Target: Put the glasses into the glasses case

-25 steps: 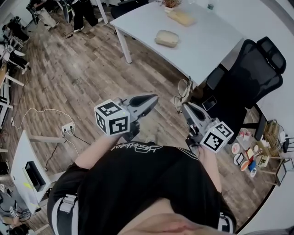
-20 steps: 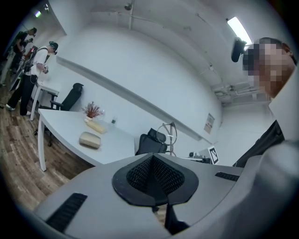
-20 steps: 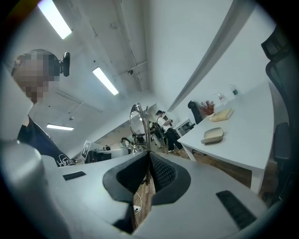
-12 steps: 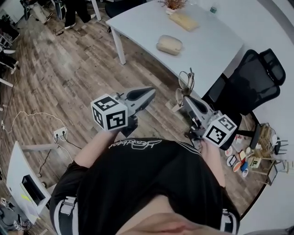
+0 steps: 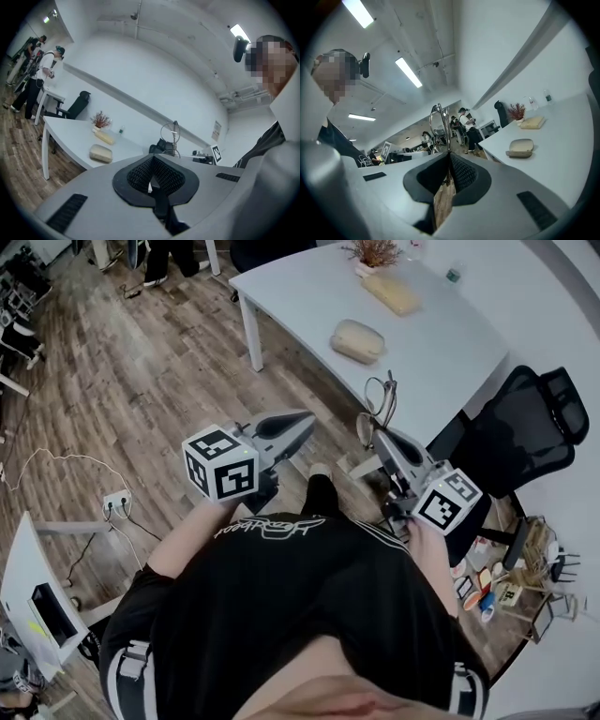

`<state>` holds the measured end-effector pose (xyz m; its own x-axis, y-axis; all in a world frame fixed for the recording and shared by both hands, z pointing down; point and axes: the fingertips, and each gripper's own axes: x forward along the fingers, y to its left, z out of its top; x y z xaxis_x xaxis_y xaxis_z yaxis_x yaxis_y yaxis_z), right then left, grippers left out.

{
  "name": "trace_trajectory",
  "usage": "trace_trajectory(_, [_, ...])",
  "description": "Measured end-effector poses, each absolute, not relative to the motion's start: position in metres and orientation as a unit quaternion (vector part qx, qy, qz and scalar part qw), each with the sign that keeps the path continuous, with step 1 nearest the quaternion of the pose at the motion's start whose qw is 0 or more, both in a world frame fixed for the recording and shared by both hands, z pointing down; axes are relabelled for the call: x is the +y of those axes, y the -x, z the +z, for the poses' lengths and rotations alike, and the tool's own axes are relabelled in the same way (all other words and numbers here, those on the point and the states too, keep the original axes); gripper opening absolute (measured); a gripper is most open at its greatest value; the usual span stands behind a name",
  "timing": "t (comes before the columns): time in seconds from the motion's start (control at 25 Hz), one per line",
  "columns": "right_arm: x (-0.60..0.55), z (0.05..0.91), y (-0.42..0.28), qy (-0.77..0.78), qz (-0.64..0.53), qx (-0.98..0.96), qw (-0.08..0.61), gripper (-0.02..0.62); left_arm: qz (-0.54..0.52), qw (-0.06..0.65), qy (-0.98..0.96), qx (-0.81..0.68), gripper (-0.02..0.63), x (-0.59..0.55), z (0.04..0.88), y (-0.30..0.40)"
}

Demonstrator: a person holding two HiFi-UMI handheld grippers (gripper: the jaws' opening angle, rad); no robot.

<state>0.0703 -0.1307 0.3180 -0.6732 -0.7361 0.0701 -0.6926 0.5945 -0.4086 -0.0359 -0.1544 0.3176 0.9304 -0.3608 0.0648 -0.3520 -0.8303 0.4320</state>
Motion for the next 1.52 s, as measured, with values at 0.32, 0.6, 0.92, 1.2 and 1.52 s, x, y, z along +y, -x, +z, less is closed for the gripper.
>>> trace_trajectory(0.32, [-0.188, 0.331, -0.088, 0.382, -0.218, 0.896, 0.058, 0.018, 0.004, 0.228, -0.951, -0.209, 0.006, -0.204, 0.325, 0.018])
trace_trajectory(0.6, [-0.249, 0.337, -0.12, 0.378, -0.231, 0.895, 0.053, 0.018, 0.01, 0.251, -0.945, -0.21, 0.006, -0.265, 0.33, -0.017])
trace_trajectory(0.92, [-0.315, 0.35, -0.152, 0.389, -0.243, 0.887, 0.046, 0.018, 0.025, 0.267, -0.941, -0.205, 0.006, -0.332, 0.345, -0.054])
trace_trajectory(1.2, [-0.365, 0.369, -0.177, 0.397, -0.259, 0.88, 0.033, 0.018, 0.04, 0.284, -0.936, -0.203, 0.006, -0.374, 0.363, -0.07])
trace_trajectory(1.52, [-0.405, 0.391, -0.188, 0.405, -0.249, 0.88, -0.019, 0.018, 0.043, 0.301, -0.926, -0.222, 0.006, -0.409, 0.386, -0.072])
